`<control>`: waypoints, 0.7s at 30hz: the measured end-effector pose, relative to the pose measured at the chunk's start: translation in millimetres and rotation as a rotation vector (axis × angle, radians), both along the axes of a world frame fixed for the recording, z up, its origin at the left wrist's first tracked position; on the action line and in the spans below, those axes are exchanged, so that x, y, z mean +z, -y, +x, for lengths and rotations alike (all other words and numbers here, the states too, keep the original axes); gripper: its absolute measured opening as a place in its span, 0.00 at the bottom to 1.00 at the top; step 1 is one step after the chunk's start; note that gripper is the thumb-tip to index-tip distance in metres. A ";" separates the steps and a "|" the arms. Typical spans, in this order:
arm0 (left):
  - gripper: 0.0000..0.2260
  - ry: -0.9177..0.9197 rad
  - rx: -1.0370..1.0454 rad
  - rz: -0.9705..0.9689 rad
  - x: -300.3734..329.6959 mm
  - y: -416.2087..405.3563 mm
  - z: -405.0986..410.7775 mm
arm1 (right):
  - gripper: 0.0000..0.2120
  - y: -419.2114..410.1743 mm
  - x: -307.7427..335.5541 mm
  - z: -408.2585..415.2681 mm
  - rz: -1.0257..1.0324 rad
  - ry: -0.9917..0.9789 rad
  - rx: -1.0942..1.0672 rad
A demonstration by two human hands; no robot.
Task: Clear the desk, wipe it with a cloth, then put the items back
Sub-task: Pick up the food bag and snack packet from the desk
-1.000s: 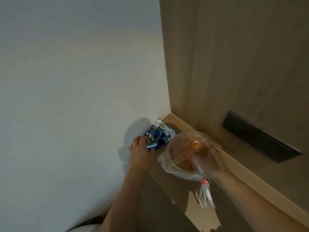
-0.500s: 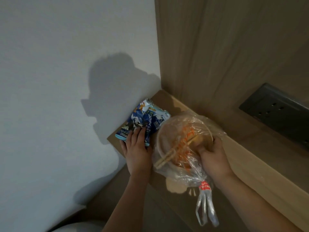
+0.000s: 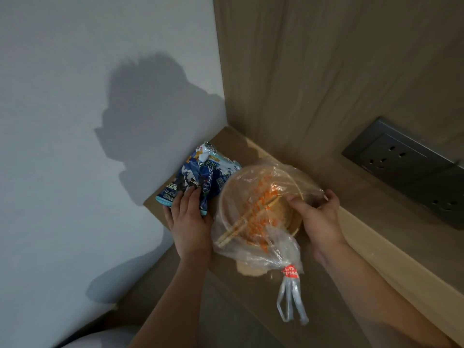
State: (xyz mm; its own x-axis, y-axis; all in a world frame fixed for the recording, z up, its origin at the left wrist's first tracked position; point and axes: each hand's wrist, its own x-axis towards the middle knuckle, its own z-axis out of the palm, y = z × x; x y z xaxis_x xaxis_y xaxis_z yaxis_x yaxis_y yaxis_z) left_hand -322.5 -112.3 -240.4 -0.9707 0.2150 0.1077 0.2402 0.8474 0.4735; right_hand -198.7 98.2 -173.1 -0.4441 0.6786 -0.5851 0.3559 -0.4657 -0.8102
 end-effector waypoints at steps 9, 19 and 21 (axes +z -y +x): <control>0.23 -0.006 0.000 0.018 0.8 -1.1 0.8 | 0.18 -2.1 0.5 -6.8 -0.059 -0.001 0.200; 0.25 -0.009 0.010 -0.025 2.4 -4.8 -1.5 | 0.13 -3.7 12.1 4.5 -0.167 -0.123 0.134; 0.26 0.023 0.025 -0.021 7.9 -5.4 1.1 | 0.10 -4.5 23.3 15.8 -0.155 -0.128 0.097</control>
State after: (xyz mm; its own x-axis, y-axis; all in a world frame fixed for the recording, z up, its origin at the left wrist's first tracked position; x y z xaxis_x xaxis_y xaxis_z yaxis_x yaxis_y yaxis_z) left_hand -321.4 -106.9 -232.4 -0.9779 0.1930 0.0811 0.2084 0.8627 0.4608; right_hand -182.9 102.8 -149.9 -0.5800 0.5357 -0.6137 0.3038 -0.5568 -0.7731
